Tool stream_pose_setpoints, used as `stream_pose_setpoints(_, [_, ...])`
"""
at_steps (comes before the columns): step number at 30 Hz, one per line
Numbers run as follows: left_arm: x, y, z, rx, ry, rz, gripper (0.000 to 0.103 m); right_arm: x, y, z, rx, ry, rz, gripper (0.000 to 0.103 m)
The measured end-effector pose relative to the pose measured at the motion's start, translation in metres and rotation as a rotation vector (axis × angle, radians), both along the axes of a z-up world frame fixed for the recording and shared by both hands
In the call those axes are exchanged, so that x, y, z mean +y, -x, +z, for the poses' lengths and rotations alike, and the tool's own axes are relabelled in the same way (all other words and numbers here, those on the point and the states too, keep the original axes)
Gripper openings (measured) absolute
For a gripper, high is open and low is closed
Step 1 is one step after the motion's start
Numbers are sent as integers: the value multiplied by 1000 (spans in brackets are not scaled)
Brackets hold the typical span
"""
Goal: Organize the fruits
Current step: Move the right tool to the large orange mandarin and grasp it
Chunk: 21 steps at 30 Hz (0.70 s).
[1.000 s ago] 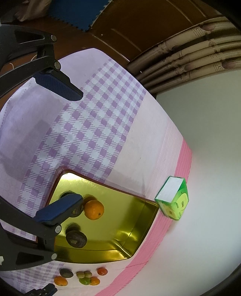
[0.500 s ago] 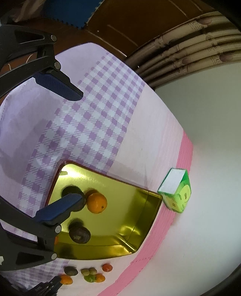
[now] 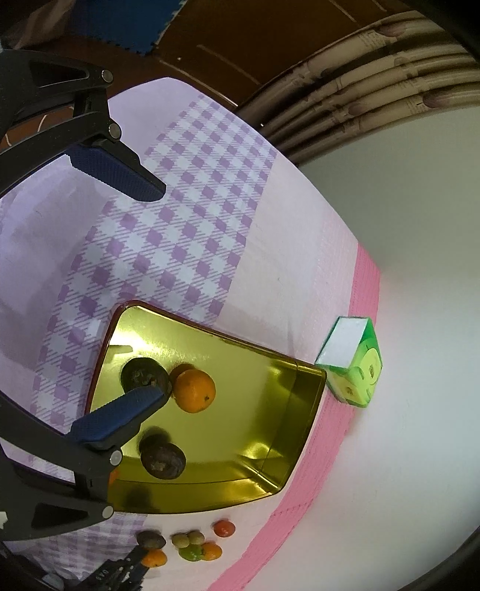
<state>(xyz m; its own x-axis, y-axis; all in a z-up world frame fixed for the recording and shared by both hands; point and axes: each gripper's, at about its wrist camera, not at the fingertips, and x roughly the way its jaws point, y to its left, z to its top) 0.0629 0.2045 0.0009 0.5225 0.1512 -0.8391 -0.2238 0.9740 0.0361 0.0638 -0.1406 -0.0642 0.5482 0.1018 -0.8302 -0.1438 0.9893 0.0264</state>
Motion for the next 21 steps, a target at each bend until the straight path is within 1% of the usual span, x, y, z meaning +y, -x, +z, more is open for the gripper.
stream_pose_setpoints(3, [-1, -1, -3, 7, -12, 0, 100, 0, -3, -1, -12, 3, -5, 50])
stream_pose_setpoints(8, [-3, -1, -4, 5, -27, 3, 100, 0, -6, -2, -29, 2, -1, 50])
stream_pose_setpoints(10, [-4, -1, -4, 3, -34, 0, 100, -1, -6, -2, -35, 6, -7, 48])
stream_pose_setpoints(11, [-4, 0, -4, 1, -35, -1, 100, -2, -5, -2, -37, 10, -13, 43])
stream_pose_setpoints(12, [-5, 0, -4, 0, -38, 4, 100, -4, -5, -2, -39, 10, -21, 43])
stream_pose_setpoints(15, [-7, 0, -5, 1, -62, 12, 100, -14, -4, -2, -50, 17, -42, 43])
stream_pose_setpoints(18, [-12, 2, -2, -18, -79, 11, 100, -31, -2, -3, -61, 20, -72, 43])
stream_pose_setpoints(21, [-26, 3, 2, -29, -87, -37, 100, -48, 0, -3, -70, 46, -98, 43])
